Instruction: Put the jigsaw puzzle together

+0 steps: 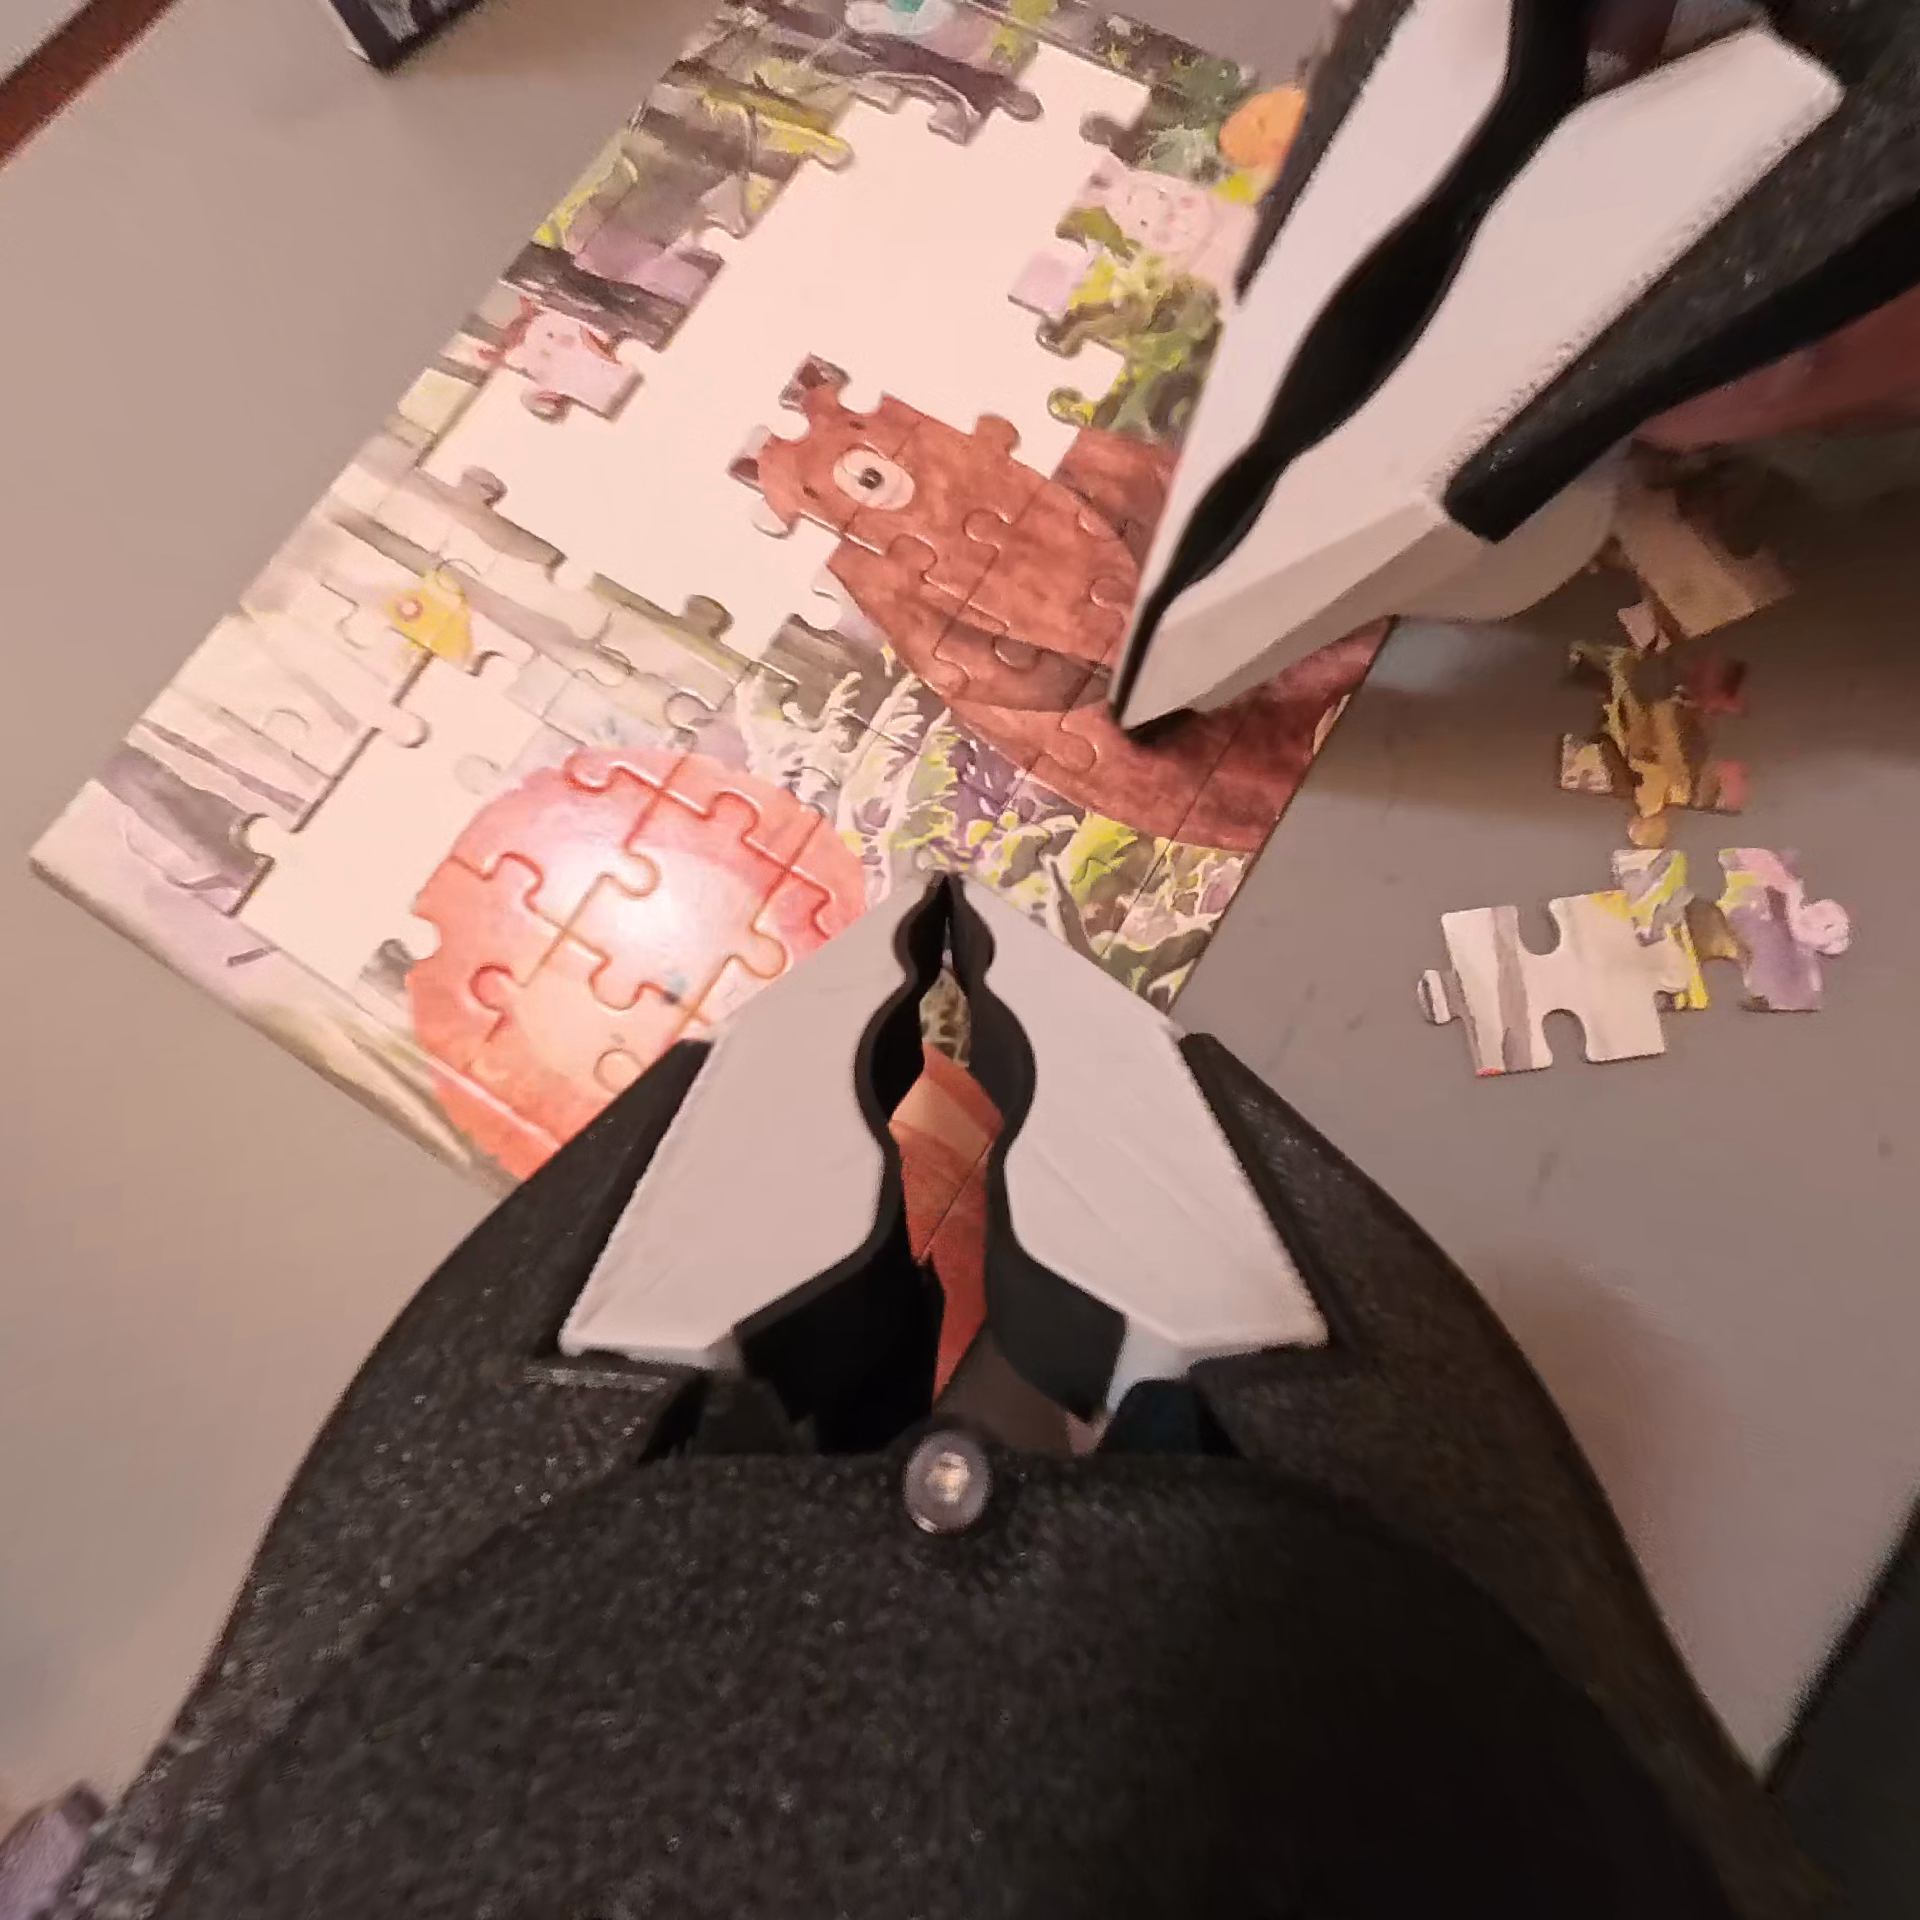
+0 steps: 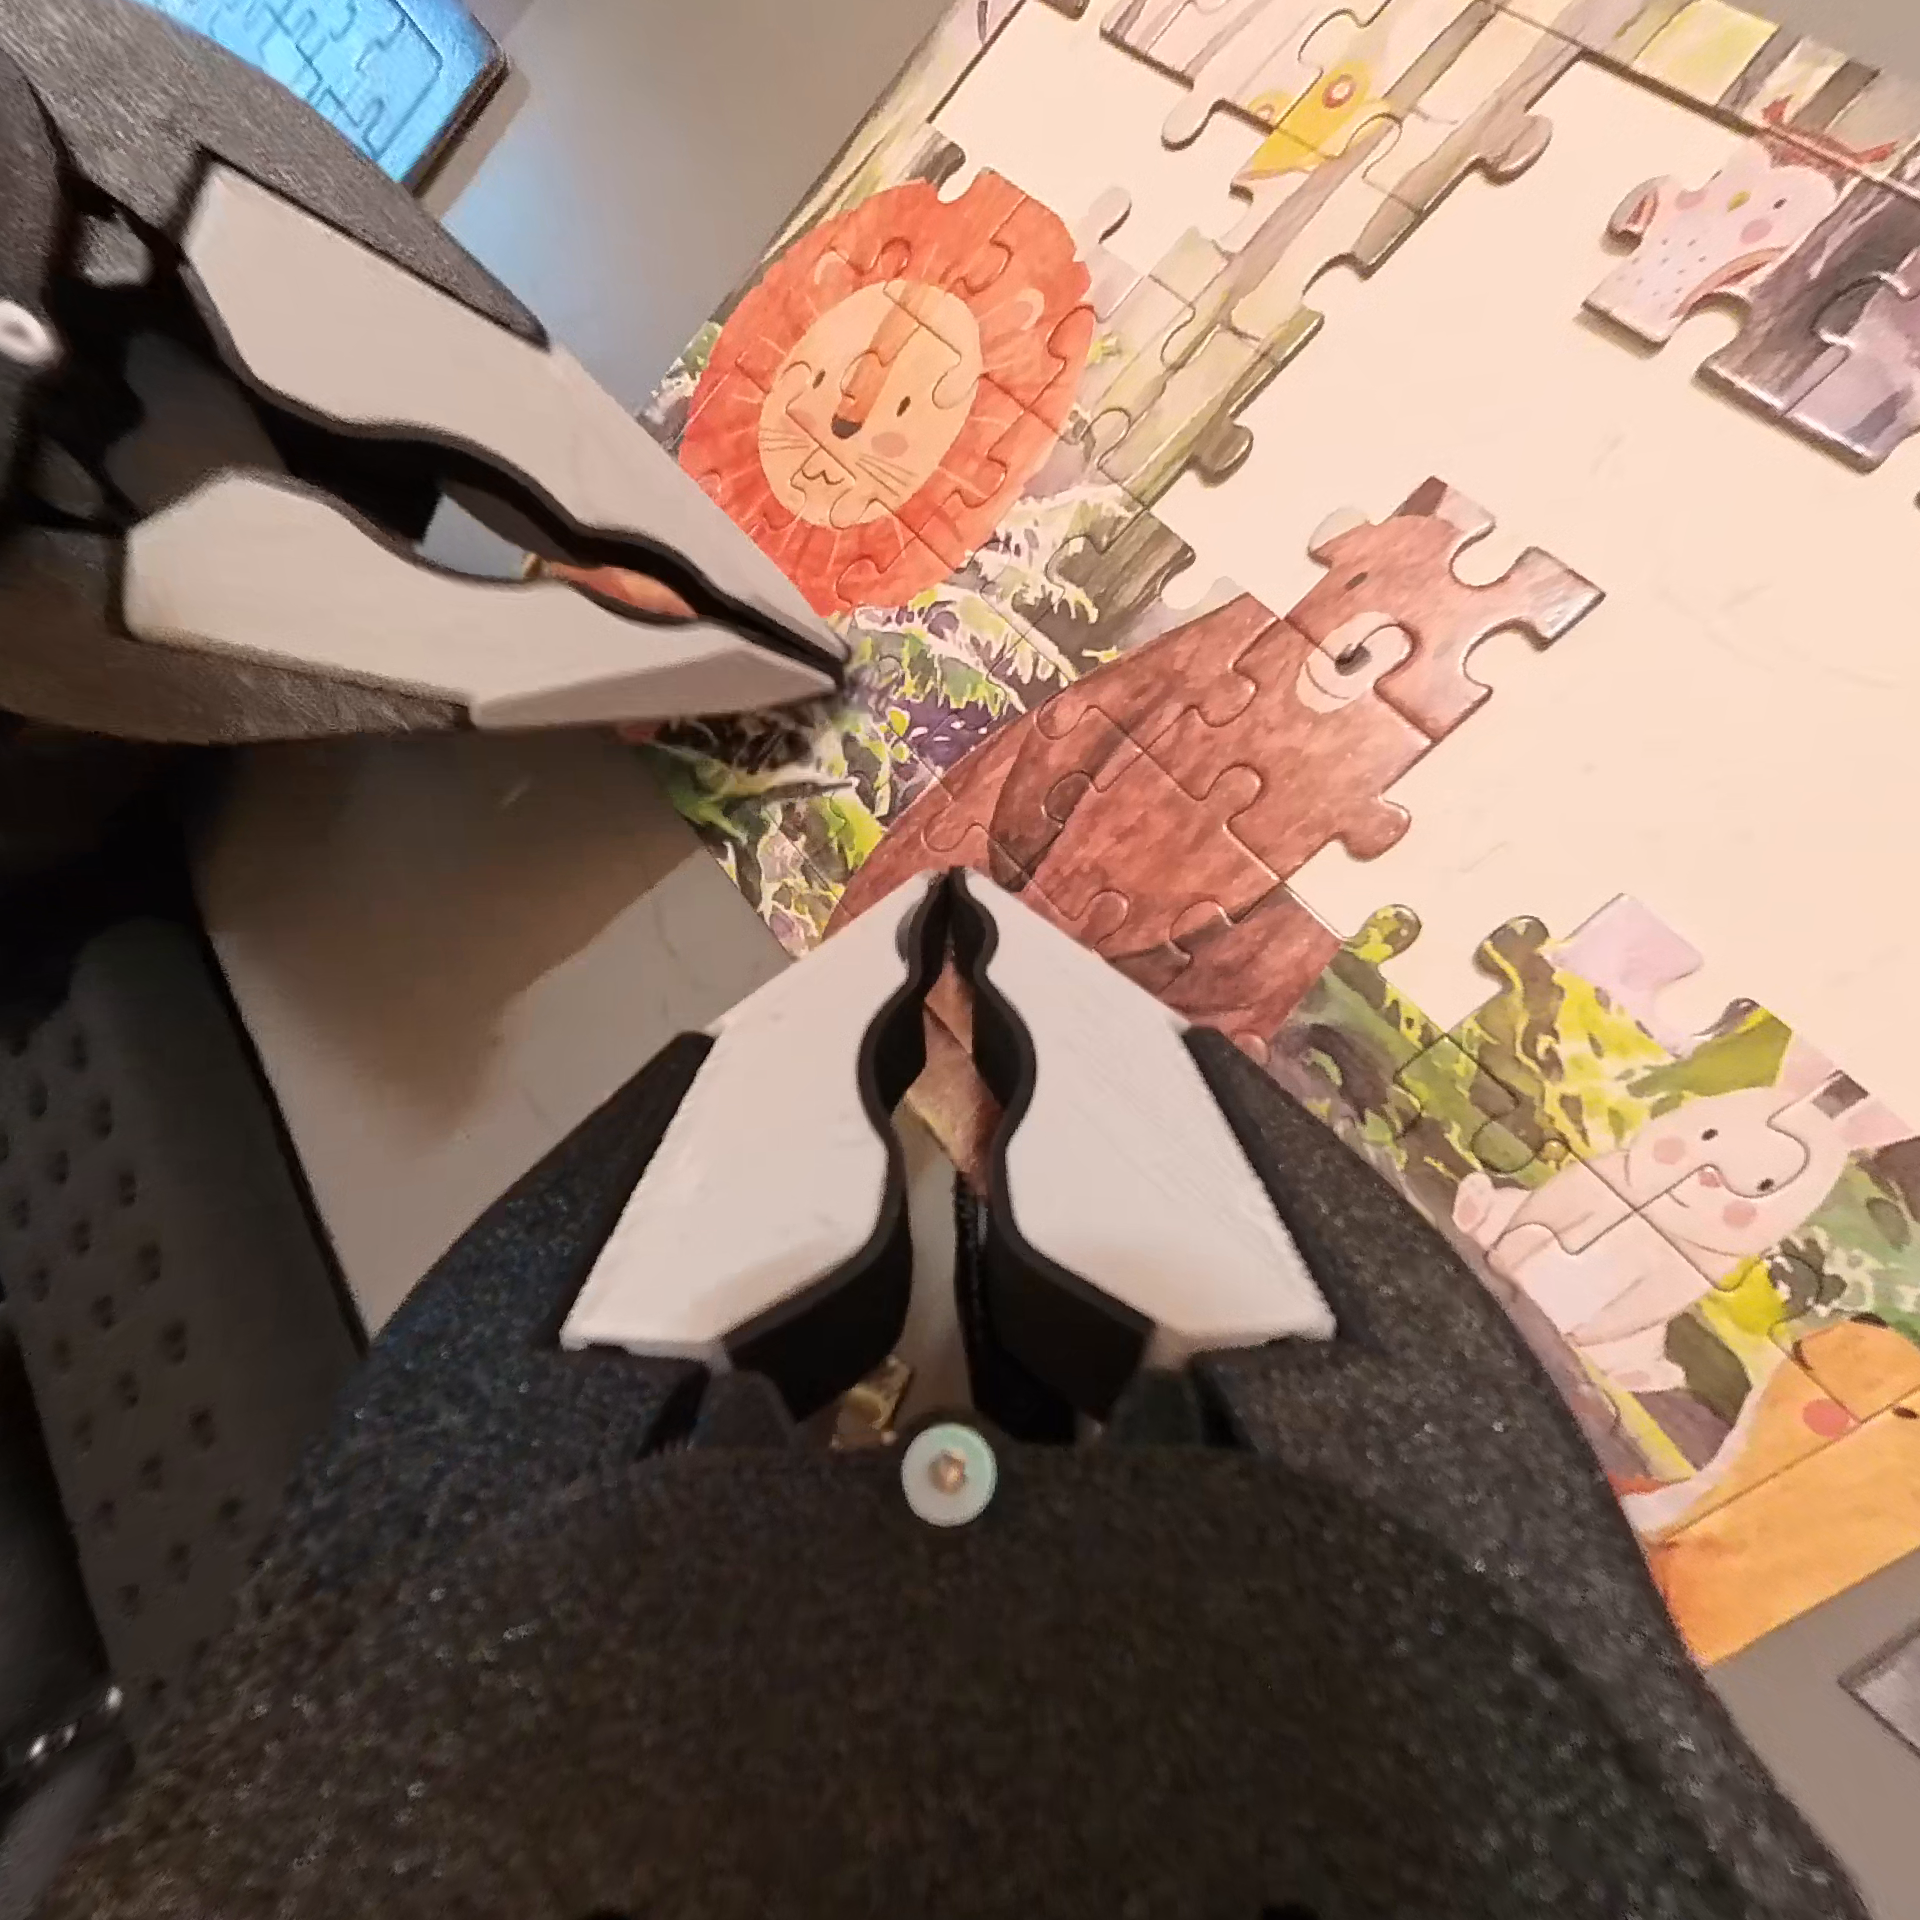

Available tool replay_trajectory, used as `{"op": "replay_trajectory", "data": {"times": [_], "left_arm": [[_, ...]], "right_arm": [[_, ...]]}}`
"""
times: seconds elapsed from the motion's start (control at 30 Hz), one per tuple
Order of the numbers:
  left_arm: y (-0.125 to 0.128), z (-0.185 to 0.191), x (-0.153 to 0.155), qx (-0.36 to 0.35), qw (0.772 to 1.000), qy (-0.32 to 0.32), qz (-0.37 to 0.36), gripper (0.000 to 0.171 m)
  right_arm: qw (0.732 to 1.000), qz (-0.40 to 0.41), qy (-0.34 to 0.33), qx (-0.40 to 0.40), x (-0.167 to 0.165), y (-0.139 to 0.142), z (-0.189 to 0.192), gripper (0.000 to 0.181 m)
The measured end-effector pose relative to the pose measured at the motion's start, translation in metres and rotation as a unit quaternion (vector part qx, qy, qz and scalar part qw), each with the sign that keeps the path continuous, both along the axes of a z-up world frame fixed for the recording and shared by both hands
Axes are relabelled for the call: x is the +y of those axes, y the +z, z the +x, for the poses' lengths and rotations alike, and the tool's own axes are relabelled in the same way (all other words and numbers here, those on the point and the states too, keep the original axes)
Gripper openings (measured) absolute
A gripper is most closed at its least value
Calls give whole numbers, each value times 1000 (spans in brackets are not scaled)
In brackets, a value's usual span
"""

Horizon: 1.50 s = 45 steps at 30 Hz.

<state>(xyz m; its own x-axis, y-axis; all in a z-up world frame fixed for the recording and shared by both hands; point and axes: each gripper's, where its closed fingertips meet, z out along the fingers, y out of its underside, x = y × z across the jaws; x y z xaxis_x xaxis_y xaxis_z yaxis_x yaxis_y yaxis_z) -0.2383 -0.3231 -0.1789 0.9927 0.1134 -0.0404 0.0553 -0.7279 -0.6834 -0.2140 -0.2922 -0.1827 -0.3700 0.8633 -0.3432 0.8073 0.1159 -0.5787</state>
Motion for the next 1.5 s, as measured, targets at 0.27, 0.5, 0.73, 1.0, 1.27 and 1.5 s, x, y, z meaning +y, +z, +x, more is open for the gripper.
{"op": "replay_trajectory", "data": {"times": [0.27,0.5,0.73,1.0,1.27,1.5], "left_arm": [[70,25,-31,17,996,55,65,19],[34,87,-60,-46,998,1,42,24],[14,109,-25,-2,999,-51,17,40],[1,116,-2,45,995,-84,-9,41],[-2,99,-19,-6,999,-31,-9,39],[0,86,-45,-39,999,-7,-12,29]], "right_arm": [[947,-20,-170,270,140,142,45,13],[967,3,-194,164,158,83,172,27],[988,18,-128,85,100,43,210,33],[995,73,-10,62,-5,12,158,26],[993,104,-3,50,-32,4,124,19],[992,106,13,73,-40,9,115,26]]}}
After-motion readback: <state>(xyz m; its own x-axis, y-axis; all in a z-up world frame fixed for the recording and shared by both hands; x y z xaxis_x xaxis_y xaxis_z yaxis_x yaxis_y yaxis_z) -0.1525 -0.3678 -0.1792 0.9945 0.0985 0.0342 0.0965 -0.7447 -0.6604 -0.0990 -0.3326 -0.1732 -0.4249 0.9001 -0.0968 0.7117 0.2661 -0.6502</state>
